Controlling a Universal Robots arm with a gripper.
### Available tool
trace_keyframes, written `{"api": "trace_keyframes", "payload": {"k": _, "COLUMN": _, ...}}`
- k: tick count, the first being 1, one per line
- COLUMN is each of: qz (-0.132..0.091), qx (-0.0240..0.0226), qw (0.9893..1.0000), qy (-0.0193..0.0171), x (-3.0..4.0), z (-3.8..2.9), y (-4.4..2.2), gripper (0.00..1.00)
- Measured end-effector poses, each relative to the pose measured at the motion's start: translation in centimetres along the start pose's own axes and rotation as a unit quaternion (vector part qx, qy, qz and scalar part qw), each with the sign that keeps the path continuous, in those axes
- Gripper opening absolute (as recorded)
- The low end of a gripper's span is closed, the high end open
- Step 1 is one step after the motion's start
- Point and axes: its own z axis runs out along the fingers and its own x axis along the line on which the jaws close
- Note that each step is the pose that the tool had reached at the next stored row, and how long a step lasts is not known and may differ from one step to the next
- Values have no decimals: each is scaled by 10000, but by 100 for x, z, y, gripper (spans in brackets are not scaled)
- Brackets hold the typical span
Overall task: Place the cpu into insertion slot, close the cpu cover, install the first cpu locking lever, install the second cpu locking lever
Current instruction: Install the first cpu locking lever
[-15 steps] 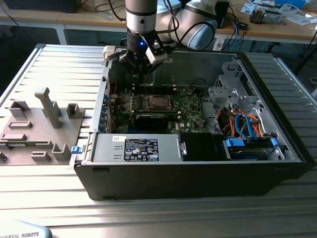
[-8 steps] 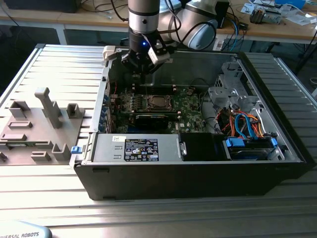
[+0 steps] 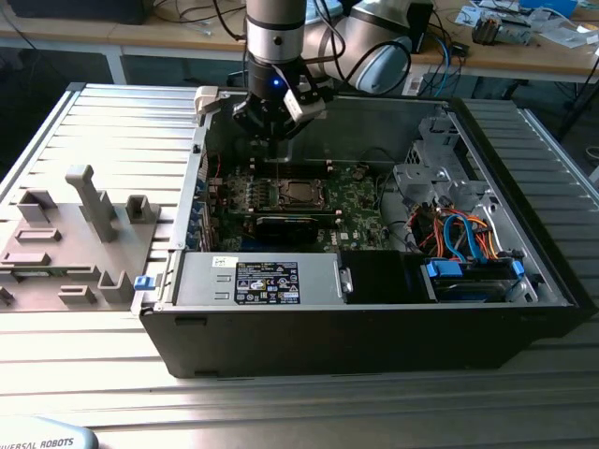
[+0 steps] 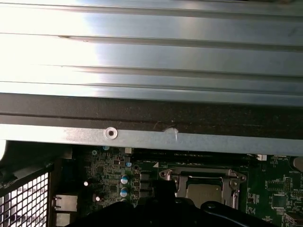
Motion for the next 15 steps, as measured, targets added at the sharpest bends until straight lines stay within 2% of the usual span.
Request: {"api": "trace_keyframes", "payload": {"k": 15, "qz": 0, "qx": 0, "qw": 10000, "qy": 0, "x": -49, "z": 4, "y": -2, "gripper": 11}}
